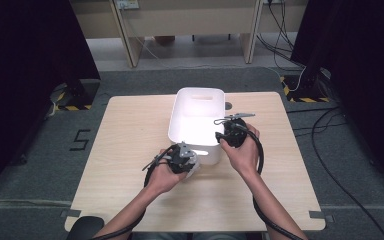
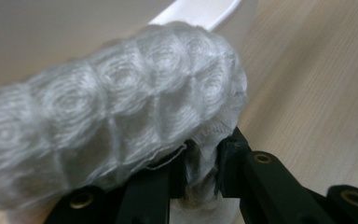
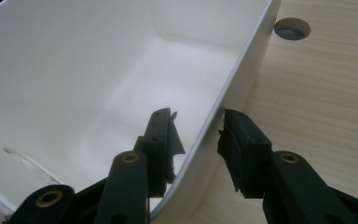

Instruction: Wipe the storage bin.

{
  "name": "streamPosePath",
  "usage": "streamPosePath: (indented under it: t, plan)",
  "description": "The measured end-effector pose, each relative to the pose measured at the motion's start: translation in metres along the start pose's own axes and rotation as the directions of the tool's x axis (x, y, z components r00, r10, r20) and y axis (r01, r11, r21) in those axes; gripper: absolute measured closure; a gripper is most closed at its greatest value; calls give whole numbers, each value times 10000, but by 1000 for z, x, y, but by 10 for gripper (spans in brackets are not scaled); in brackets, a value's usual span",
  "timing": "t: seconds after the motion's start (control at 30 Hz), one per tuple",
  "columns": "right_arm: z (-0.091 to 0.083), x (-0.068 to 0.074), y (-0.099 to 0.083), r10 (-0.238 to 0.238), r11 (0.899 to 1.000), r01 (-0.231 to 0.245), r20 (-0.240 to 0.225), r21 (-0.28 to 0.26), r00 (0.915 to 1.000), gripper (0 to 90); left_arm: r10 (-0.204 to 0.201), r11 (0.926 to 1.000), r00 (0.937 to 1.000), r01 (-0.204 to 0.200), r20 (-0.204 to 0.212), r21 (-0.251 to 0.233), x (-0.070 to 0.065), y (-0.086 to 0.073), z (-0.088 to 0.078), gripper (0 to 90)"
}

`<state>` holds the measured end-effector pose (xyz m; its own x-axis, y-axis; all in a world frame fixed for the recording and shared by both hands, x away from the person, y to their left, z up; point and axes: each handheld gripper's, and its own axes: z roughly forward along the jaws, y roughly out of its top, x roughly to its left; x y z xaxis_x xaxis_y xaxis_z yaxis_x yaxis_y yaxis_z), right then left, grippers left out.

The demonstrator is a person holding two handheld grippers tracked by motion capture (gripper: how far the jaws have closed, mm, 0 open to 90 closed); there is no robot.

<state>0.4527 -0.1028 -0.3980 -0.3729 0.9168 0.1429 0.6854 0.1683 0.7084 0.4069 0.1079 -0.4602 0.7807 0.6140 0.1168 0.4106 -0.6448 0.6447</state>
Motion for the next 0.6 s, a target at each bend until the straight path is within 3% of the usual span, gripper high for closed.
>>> streamPosePath:
  t: [0.6]
  plan:
    - [0, 0, 0, -30, 10000, 30, 19, -17, 10000, 636, -63, 10000, 9999, 62, 102, 69, -4, 2, 7, 768]
